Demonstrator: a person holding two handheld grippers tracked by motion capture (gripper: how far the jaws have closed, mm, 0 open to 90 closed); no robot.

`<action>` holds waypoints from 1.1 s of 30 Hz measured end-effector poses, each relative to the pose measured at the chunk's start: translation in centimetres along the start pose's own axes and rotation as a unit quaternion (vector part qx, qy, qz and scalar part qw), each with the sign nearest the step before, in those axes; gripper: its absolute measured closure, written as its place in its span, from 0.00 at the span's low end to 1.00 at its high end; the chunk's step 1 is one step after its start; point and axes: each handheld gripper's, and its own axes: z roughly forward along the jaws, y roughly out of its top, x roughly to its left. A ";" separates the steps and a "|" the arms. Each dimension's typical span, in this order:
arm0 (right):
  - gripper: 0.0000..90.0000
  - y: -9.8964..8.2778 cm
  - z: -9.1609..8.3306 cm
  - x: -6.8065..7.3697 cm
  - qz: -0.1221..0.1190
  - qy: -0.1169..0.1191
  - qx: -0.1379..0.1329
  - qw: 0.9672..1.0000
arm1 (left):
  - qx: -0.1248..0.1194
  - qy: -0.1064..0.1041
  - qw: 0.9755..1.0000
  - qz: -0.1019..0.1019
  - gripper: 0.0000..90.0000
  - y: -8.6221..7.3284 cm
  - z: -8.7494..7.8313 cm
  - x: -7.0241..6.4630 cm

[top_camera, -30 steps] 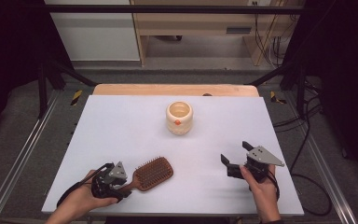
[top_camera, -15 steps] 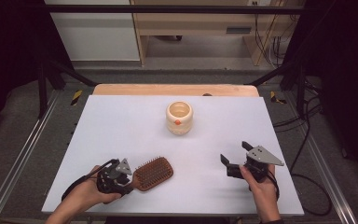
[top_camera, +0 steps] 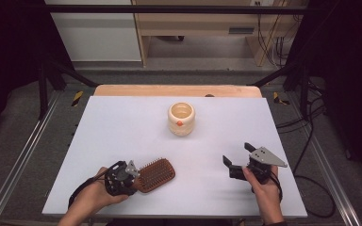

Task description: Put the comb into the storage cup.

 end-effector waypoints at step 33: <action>0.06 0.7 0.4 1.9 0.018 0.041 -0.018 0.999 | -0.246 0.109 0.962 -0.052 0.81 0.7 -1.6 1.1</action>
